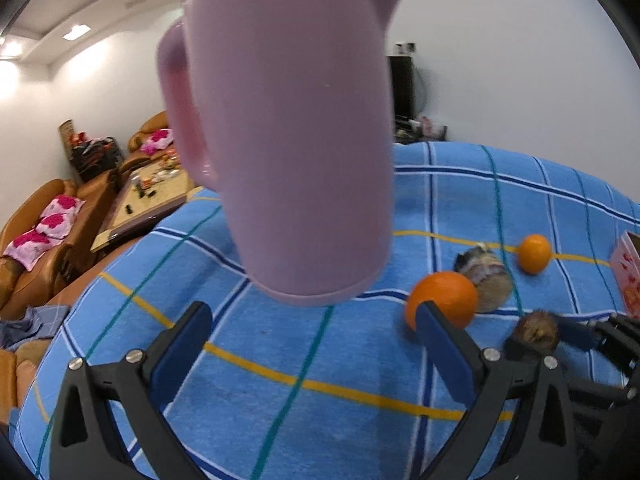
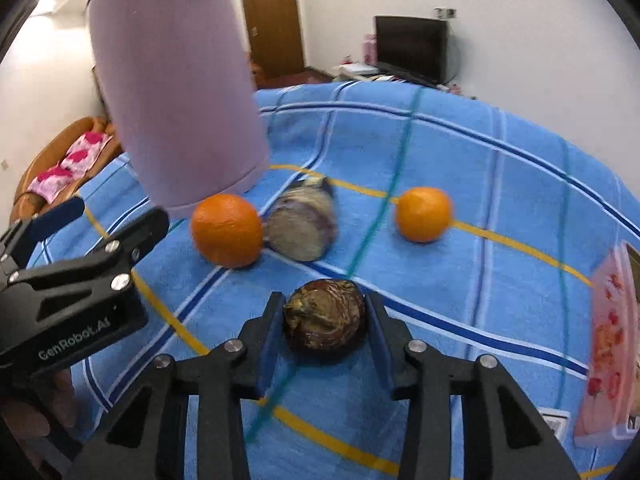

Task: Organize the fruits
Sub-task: 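Grasp the brown round fruit with the right gripper while the left grasps an orange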

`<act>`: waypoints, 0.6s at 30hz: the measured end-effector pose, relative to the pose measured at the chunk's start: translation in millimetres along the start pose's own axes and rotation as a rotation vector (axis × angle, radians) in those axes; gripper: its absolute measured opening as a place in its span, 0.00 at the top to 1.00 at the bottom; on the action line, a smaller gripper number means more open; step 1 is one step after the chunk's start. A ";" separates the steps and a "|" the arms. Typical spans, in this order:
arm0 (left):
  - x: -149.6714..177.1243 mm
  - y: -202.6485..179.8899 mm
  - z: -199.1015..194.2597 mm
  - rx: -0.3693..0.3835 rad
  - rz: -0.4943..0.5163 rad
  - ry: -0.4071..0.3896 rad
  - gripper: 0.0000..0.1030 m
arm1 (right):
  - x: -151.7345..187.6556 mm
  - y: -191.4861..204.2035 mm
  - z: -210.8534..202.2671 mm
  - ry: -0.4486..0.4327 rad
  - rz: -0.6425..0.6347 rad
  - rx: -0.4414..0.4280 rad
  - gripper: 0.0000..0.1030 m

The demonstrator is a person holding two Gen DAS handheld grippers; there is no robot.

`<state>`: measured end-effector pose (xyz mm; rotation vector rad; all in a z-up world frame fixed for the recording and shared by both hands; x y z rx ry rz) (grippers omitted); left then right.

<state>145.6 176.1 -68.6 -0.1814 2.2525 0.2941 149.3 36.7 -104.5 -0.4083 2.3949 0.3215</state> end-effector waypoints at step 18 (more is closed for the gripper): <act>-13.5 -55.4 -7.5 0.163 0.116 0.061 0.05 | -7.8 -56.1 -65.1 -0.282 0.078 0.130 0.59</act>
Point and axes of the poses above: each gripper's, at about its wrist camera, not at the fingertips, and z roughly the way its jaws point, y to its left, x to its underside, the point moved 7 cm from there along z, roughly the way its jaws point, and after that the axes turned 3 degrees about -x, right-handed, at the moved point
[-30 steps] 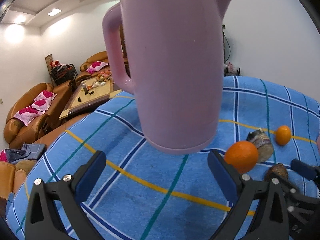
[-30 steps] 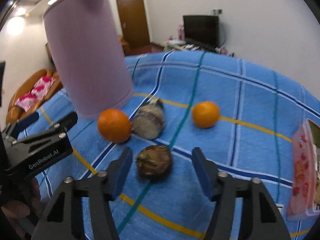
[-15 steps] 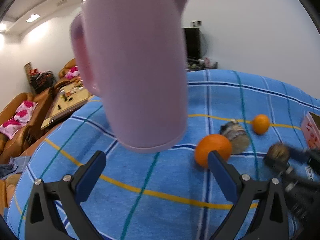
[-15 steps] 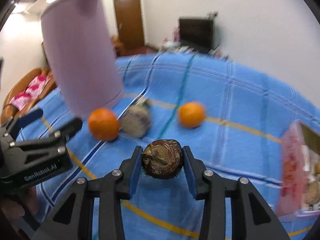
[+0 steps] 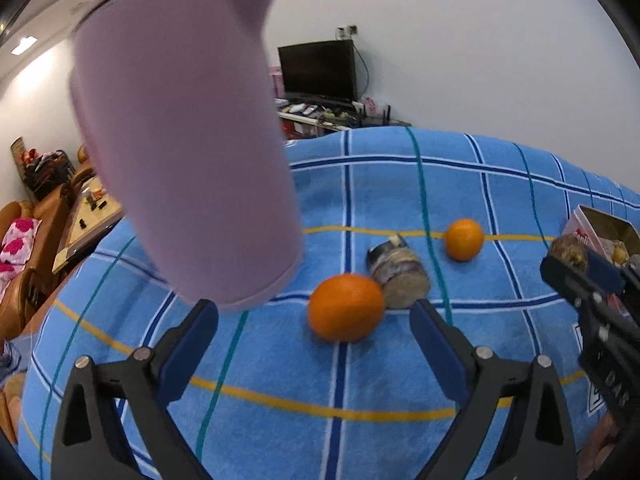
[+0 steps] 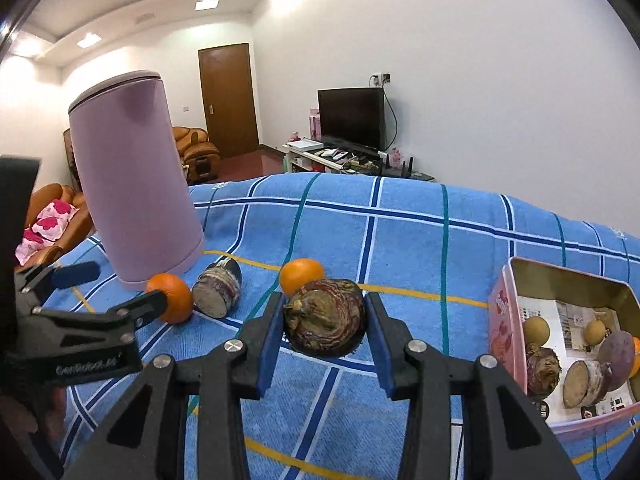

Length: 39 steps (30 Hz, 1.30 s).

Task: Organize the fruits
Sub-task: 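Grasp the brown round fruit with the right gripper while the left grasps an orange, then lift the brown fruit and orange and carry them toward the pink tin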

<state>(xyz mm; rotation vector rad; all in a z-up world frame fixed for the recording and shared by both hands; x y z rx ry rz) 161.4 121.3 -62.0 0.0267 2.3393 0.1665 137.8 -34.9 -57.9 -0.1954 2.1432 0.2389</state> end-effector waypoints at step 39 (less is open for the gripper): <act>2.1 -2.1 -38.5 -0.009 -0.106 -0.241 0.52 | -2.8 6.8 -24.7 -0.084 -0.041 0.021 0.59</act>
Point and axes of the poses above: each gripper's, at about its wrist camera, not at the fingertips, and z roughly the way its jaws point, y to its left, x to its underside, the point moved 7 cm from there along z, roughly the way its jaws point, and after that the axes turned 3 degrees about -x, right-handed, at the moved point
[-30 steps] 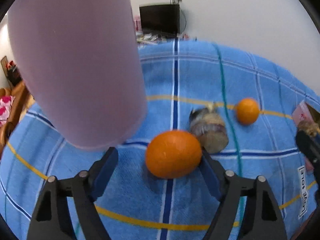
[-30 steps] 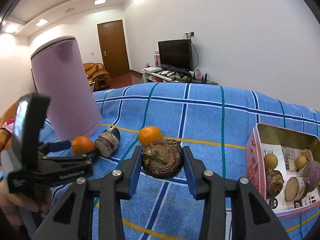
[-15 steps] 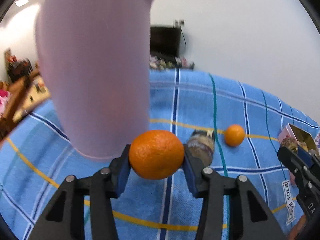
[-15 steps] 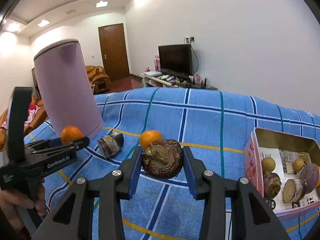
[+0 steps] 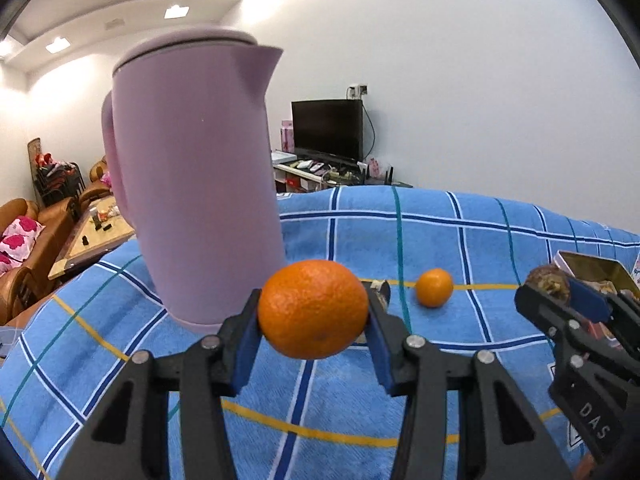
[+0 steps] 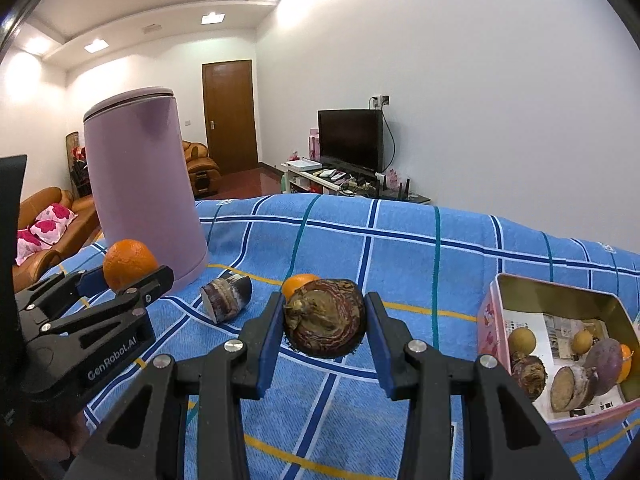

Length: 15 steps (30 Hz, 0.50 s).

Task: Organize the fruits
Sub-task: 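Lift the brown fruit and orange and carry them toward the pink tin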

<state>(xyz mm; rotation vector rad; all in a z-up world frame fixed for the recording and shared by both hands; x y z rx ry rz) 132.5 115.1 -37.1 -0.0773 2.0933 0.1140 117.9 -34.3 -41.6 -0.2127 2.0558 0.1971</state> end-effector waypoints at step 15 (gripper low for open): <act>11.1 -29.4 -23.0 -0.014 0.047 -0.026 0.52 | 8.4 -15.0 -21.0 -0.006 -0.005 0.026 0.59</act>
Point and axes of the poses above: each gripper's, at about its wrist camera, not at the fingertips, and z roughly the way its jaws point, y to its left, x to its underside, the point moved 7 cm from there along z, roughly the way its jaws point, and after that the axes turned 3 degrees about -x, right-handed, at the moved point
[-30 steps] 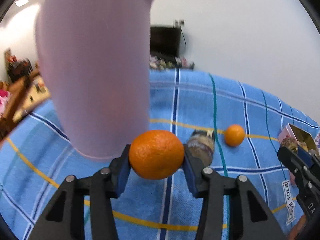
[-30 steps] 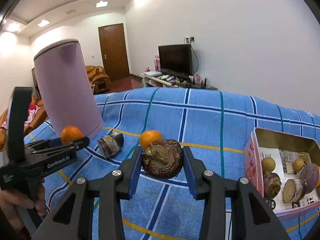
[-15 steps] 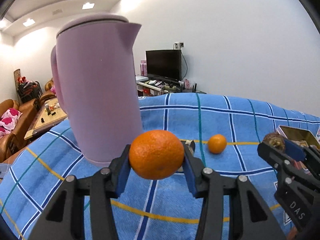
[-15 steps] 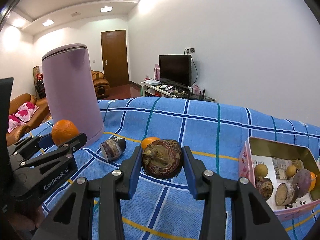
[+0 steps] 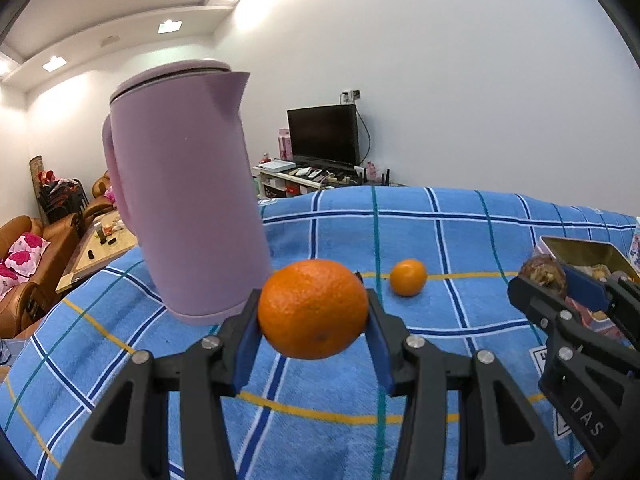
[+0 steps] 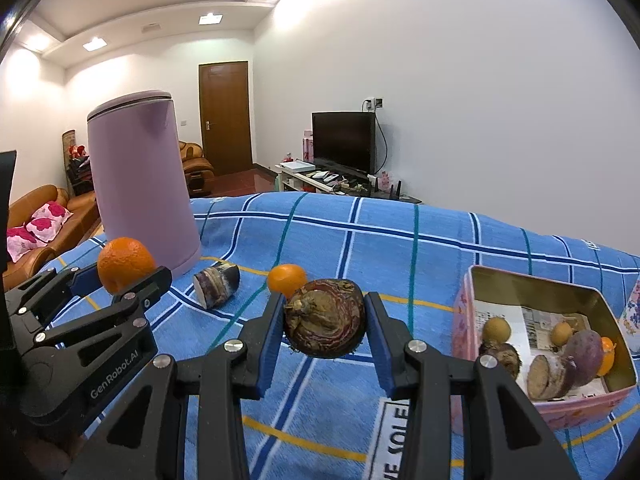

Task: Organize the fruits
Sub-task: 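Lift the brown fruit and orange and carry them toward the pink tin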

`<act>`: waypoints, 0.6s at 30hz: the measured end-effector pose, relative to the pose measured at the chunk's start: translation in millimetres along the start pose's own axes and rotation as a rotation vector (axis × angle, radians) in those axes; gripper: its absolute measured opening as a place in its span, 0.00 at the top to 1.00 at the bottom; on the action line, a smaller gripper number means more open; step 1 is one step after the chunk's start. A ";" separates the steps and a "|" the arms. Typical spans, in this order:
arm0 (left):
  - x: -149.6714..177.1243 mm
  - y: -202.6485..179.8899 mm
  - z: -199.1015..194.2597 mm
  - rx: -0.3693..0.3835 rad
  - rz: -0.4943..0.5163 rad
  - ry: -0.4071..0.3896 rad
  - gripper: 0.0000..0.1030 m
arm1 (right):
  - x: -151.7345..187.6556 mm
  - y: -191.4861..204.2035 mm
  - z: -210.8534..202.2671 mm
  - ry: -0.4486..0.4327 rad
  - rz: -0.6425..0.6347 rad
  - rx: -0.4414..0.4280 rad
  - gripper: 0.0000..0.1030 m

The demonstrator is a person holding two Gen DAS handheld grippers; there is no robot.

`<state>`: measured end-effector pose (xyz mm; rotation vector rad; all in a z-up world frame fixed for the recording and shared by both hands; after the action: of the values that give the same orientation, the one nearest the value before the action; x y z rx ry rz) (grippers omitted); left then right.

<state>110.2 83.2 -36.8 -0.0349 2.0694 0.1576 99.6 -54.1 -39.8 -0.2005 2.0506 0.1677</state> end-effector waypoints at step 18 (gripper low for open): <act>7.8 -27.8 -14.2 0.049 0.012 0.024 0.52 | 7.7 -26.3 -18.4 0.004 0.008 0.036 0.59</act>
<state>96.6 54.1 -39.6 0.0051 2.0969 0.1144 85.8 -84.1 -38.9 -0.1702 2.0572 0.1359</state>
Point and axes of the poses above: each gripper's, at about its wrist camera, not at the fingertips, and z roughly the way its jaws point, y to its left, x to its underside, the point moved 7 cm from there along z, roughly the way its jaws point, and after that the axes turned 3 degrees about -x, right-handed, at the moved point
